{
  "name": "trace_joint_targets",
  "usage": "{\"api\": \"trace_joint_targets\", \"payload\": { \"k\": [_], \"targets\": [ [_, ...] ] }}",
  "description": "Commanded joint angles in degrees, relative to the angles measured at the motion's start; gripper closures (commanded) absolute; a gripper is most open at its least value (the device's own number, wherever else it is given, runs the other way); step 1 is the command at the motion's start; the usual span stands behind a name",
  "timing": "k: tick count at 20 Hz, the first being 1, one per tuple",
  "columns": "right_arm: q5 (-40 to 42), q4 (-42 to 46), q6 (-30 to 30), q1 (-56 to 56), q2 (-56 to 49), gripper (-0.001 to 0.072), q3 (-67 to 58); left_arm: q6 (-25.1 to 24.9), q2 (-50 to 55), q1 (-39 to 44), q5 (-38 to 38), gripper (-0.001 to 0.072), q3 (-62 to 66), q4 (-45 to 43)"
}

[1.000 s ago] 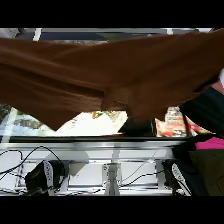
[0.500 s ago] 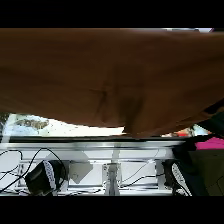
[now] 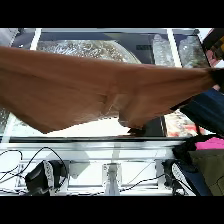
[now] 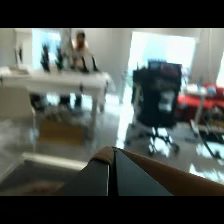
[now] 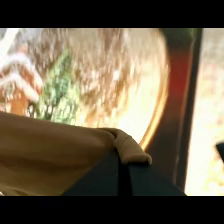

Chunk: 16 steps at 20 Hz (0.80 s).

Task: Fold the clothes and pants, and hang the long-sleeved shirts on hangers.

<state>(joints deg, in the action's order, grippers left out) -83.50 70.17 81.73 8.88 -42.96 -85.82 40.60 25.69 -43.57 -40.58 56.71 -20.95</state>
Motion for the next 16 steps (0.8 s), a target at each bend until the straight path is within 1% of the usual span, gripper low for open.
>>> {"api": "trace_joint_targets", "payload": {
  "k": [1, 3, 5, 7, 9, 11, 14, 16],
  "targets": [
    [12.22, -0.50, 0.24, 0.00, -3.23, 0.0700, 10.38, 3.13, 8.44, 1.16, -6.60, 0.0690, 0.00, -2.40],
    [28.44, -2.36, 0.24, 0.00, -6.34, 0.0700, 16.50, 2.71, 15.58, 4.42, -6.60, 0.0689, 0.00, -2.43],
    [42.95, -6.84, 0.28, -0.02, -10.64, 0.0700, 21.46, 0.07, 23.47, 9.99, -6.05, 0.0689, 0.00, -2.40],
    [51.69, -12.39, 0.26, -0.02, -16.17, 0.0700, 24.13, -5.07, 31.21, 16.98, -2.14, 0.0688, 0.02, -2.40],
    [55.39, -15.82, 0.26, -0.02, -22.45, 0.0700, 24.44, -9.88, 37.88, 23.89, 5.60, 0.0688, 0.02, -2.40],
    [58.01, -18.18, 0.26, -0.02, -28.26, 0.0700, 24.44, -13.11, 43.36, 29.73, 14.97, 0.0688, 0.02, -2.43],
    [61.66, -19.87, 0.26, -0.02, -34.99, 0.0700, 24.44, -13.18, 48.35, 34.88, 24.85, 0.0687, 0.02, -2.43],
    [64.08, -20.79, 0.26, -0.02, -37.83, 0.0699, 24.44, -13.18, 50.45, 36.54, 27.67, 0.0687, 0.02, -2.43]
  ]
}}
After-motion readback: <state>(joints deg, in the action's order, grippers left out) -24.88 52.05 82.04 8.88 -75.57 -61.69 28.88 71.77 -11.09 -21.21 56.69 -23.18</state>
